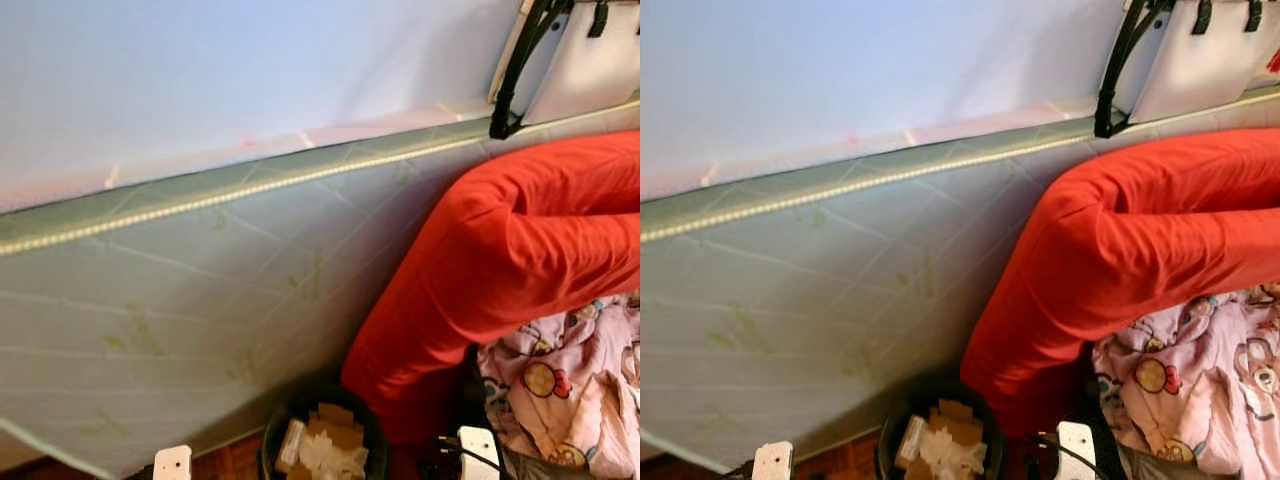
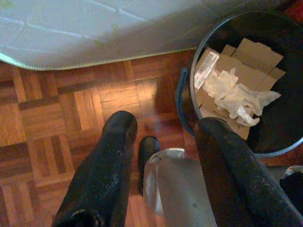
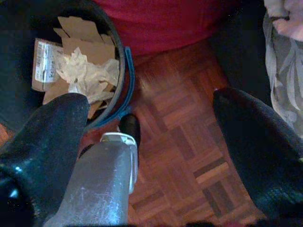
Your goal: Clean up the room
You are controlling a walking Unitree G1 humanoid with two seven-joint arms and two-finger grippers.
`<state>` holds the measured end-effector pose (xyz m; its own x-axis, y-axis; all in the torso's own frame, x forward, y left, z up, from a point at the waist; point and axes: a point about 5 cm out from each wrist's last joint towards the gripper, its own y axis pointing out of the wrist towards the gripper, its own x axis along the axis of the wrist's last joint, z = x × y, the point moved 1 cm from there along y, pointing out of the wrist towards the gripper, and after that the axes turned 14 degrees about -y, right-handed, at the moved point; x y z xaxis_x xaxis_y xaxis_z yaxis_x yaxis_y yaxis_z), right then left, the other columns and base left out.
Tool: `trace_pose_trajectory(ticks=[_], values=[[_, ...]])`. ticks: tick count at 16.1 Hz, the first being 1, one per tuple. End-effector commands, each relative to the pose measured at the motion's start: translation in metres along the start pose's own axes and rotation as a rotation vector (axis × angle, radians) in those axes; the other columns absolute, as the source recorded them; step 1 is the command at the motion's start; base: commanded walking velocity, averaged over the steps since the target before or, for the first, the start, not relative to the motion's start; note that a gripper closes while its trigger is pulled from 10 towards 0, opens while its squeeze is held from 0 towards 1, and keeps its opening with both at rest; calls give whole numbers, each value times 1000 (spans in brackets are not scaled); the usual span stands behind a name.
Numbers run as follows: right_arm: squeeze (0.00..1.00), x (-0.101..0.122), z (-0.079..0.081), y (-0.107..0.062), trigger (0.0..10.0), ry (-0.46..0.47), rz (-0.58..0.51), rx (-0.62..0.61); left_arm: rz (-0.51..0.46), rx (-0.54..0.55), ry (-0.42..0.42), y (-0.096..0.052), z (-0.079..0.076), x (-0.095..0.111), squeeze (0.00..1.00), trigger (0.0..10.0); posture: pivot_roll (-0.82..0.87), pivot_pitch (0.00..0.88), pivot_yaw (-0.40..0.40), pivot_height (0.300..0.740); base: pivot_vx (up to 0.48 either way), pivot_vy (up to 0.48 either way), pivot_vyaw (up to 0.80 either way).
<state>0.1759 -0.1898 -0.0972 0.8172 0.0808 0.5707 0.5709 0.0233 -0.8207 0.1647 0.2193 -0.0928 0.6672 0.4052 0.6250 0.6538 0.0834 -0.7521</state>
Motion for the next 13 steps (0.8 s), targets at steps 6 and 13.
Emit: trace_pose_trajectory(ticks=[6,13], values=[[0,-3,-2,-1,10000,14,6,-11,16,-1,15,-2,1,-6,0,10000,102,0,-56,740,-269,0,0],[0,-3,-3,-1,10000,13,8,-15,16,-3,15,-2,0,-6,0,10000,103,0,-57,740,-265,0,0]])
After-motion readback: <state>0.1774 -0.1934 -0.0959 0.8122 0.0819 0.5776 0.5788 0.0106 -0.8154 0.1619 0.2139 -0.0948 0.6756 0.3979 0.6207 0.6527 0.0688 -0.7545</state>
